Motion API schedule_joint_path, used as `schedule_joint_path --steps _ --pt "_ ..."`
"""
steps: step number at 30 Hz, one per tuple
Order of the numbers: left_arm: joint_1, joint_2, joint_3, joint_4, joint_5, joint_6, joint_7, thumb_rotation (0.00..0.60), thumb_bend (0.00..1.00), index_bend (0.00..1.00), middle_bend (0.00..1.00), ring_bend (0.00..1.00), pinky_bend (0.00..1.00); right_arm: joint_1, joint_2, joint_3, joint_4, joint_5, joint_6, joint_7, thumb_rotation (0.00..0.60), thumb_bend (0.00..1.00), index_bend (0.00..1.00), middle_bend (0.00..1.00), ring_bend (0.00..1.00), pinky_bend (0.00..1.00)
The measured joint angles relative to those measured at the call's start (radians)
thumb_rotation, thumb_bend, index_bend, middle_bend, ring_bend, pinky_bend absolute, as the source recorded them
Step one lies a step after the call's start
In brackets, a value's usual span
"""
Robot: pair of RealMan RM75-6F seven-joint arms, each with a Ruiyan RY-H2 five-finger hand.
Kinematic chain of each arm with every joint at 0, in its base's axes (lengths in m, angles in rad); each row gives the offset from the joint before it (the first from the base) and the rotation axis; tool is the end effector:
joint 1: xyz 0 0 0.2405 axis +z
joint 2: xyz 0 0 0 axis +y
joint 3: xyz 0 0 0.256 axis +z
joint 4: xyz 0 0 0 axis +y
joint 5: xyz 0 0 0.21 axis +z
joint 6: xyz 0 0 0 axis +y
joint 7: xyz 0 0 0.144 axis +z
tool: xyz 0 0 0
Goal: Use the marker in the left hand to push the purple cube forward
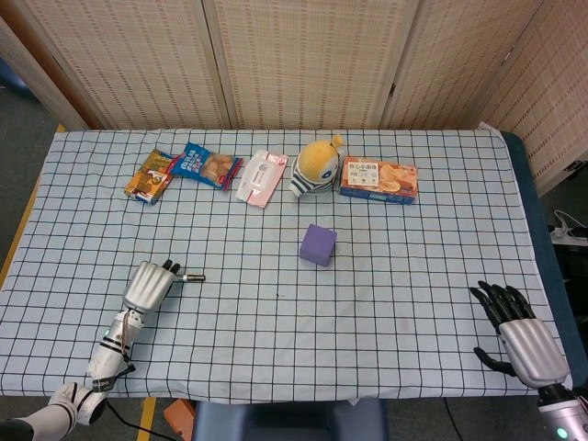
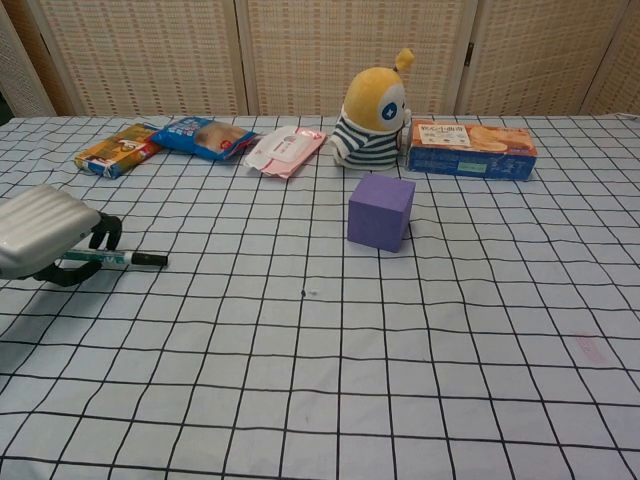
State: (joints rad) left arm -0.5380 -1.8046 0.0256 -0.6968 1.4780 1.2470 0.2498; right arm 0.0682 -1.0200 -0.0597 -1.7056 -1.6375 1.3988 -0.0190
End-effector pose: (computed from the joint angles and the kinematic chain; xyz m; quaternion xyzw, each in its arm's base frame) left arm -0.2855 0.3240 -0.0197 -0.7683 -0.1511 -0.2802 0.5553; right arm -0.2991 -0.1482 0.1492 0.6692 -0.4105 0.3382 0.5188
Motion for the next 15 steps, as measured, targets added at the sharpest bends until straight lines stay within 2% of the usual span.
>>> schedule_joint_path --steps 4,8,15 --pt "0.005 0.010 0.002 -0.027 0.005 -0.019 -0.018 0.600 0.48 0.28 0.45 0.93 1.00 -0.002 0.000 0.002 -0.001 0.002 0.008 0.004 0.600 0.14 0.00 0.00 0.00 0.00" --pt "0.004 0.023 -0.003 -0.061 0.015 -0.020 -0.016 0.600 0.46 0.16 0.34 0.91 1.00 -0.004 0.001 0.002 -0.001 0.005 0.011 0.005 0.600 0.14 0.00 0.00 0.00 0.00" --pt "0.007 0.062 -0.012 -0.146 0.023 -0.009 -0.013 0.600 0.44 0.11 0.26 0.86 1.00 -0.007 0.004 0.004 0.000 0.009 0.018 0.008 0.600 0.14 0.00 0.00 0.00 0.00"
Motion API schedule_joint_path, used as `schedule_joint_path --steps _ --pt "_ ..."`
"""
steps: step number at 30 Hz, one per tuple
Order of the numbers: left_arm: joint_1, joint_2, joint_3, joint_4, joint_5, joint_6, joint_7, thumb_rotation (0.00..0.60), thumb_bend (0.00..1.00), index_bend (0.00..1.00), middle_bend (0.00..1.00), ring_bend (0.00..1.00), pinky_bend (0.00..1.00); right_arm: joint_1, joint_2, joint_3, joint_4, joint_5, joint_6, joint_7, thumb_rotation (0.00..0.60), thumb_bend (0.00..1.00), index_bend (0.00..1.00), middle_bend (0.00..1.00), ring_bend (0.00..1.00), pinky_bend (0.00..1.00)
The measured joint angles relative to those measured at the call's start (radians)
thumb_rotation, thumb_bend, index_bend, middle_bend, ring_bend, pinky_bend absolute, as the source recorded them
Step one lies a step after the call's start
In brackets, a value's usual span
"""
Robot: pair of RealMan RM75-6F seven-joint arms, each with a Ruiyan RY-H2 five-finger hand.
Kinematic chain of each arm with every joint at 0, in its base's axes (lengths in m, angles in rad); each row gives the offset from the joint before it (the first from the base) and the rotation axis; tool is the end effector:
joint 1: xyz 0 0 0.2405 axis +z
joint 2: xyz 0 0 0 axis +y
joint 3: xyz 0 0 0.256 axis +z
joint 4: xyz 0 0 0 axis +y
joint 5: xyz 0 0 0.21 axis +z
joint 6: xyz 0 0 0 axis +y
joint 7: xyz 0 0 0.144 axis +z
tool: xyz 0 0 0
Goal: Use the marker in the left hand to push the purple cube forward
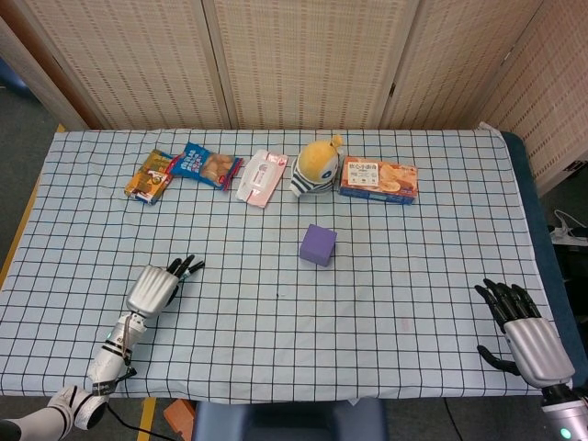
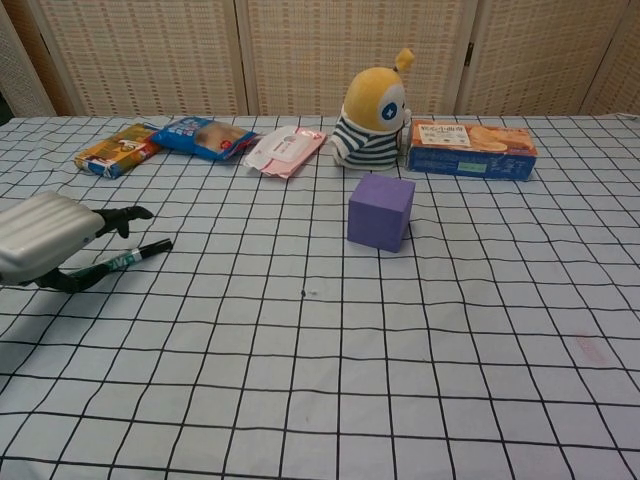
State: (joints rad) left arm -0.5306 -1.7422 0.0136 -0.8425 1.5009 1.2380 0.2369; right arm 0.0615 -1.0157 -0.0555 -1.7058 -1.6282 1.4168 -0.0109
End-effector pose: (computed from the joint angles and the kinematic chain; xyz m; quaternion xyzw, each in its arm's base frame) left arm -0.2740 0.3152 -0.0181 -0.7711 -0.1813 -0.3059 0.5281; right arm -0.3002 -0.1479 0.1538 0.6605 -0.4105 0.3430 0.5269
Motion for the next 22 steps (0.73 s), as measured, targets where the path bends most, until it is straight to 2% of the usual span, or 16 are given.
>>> schedule_joint_path --steps 1,2,4,6,9,13,17,19,22 --pt "0.002 0.009 0.000 -0.015 0.003 0.005 0.002 0.600 0.43 0.10 0.23 0.82 1.00 0.000 0.000 0.000 0.000 0.000 0.000 0.000 0.600 0.14 0.00 0.00 0.00 0.00" --pt "0.003 0.015 -0.001 -0.023 0.005 0.009 0.003 0.600 0.42 0.09 0.19 0.71 0.98 0.000 0.000 0.000 0.000 0.001 0.000 0.001 0.600 0.14 0.00 0.00 0.00 0.00" --pt "0.010 0.029 -0.001 -0.052 0.011 0.028 0.006 0.600 0.40 0.08 0.12 0.44 0.78 0.000 0.001 0.001 0.000 0.000 0.001 0.002 0.600 0.14 0.00 0.00 0.00 0.00" --pt "0.027 0.059 -0.001 -0.102 0.021 0.068 -0.005 0.600 0.40 0.07 0.09 0.19 0.50 0.000 -0.001 0.002 0.005 0.000 0.002 0.002 0.600 0.14 0.00 0.00 0.00 0.00" --pt "0.082 0.146 0.013 -0.236 0.041 0.180 -0.077 0.600 0.38 0.07 0.07 0.02 0.26 0.003 -0.004 0.000 0.013 -0.013 0.004 0.008 0.600 0.14 0.00 0.00 0.00 0.00" --pt "0.180 0.266 0.048 -0.404 0.057 0.335 -0.272 0.600 0.37 0.07 0.04 0.00 0.17 0.006 -0.007 -0.008 0.027 -0.053 0.016 0.045 0.600 0.14 0.00 0.00 0.00 0.00" --pt "0.244 0.350 0.081 -0.448 0.069 0.360 -0.438 0.600 0.36 0.04 0.03 0.00 0.14 0.003 -0.023 -0.013 0.057 -0.088 0.051 0.058 0.600 0.14 0.00 0.00 0.00 0.00" --pt "0.259 0.374 0.091 -0.468 0.071 0.354 -0.465 0.600 0.36 0.04 0.02 0.00 0.14 0.000 -0.027 -0.014 0.061 -0.093 0.057 0.053 0.600 0.14 0.00 0.00 0.00 0.00" --pt "0.277 0.399 0.098 -0.498 0.071 0.343 -0.424 0.600 0.36 0.04 0.01 0.00 0.14 -0.006 -0.028 -0.016 0.062 -0.093 0.065 0.042 0.600 0.14 0.00 0.00 0.00 0.00"
